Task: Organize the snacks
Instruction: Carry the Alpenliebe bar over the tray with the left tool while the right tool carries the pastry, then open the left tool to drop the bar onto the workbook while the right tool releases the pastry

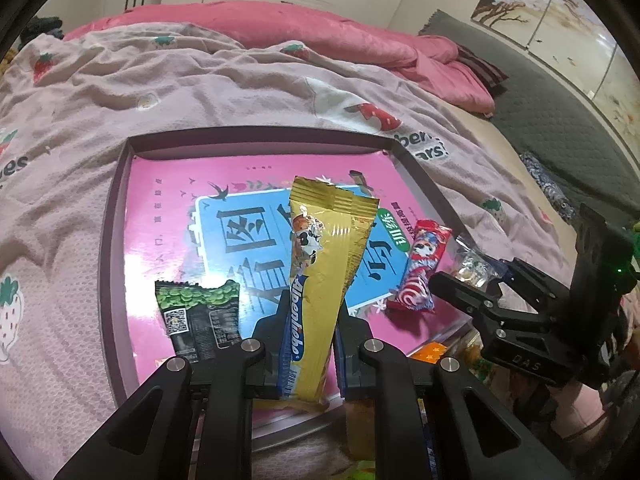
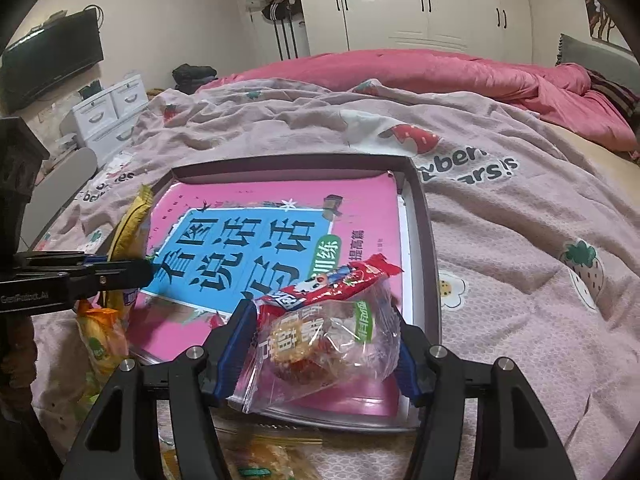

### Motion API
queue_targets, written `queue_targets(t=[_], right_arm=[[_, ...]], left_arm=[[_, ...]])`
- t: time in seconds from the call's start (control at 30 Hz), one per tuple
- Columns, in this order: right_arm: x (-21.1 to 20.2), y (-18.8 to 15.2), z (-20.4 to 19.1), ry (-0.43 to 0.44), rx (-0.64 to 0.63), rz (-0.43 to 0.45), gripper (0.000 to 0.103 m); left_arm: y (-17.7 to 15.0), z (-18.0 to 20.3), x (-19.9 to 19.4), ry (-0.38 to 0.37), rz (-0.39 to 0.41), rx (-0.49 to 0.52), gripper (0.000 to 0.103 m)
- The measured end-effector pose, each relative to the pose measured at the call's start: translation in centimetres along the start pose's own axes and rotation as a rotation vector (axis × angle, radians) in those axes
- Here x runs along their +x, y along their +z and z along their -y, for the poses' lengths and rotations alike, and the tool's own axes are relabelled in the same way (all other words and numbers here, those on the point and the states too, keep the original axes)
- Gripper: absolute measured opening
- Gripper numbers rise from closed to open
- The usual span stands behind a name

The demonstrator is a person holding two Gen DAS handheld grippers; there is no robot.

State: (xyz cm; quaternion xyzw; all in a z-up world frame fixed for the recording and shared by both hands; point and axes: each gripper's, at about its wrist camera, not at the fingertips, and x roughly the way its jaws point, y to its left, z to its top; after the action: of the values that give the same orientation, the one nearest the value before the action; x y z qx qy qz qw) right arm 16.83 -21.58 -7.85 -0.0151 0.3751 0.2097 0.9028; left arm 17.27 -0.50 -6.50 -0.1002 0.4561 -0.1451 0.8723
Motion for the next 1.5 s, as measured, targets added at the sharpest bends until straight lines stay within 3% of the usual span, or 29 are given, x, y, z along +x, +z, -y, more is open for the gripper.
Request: queue_targets(t=[1.17, 1.33, 1.5], right_arm=[[-0.25, -0.01, -0.16, -0.034, -0.013, -0.009, 0.071], [-0.62, 0.08, -0.04, -0.032, -0.011, 0.004, 0.075], [-0.63, 0.08, 0.0, -0.028, -0.007, 0.002, 0.076]], left_arm=[[-0.19, -0.22, 0.77, -0.022, -0.038, -0.001, 0.02], [-0.24, -0.35, 0.85, -0.02, -0.041, -0.005, 0.028], [-0.23, -0.43, 0.79, -0.023, -0.042, -0.01, 0.029]])
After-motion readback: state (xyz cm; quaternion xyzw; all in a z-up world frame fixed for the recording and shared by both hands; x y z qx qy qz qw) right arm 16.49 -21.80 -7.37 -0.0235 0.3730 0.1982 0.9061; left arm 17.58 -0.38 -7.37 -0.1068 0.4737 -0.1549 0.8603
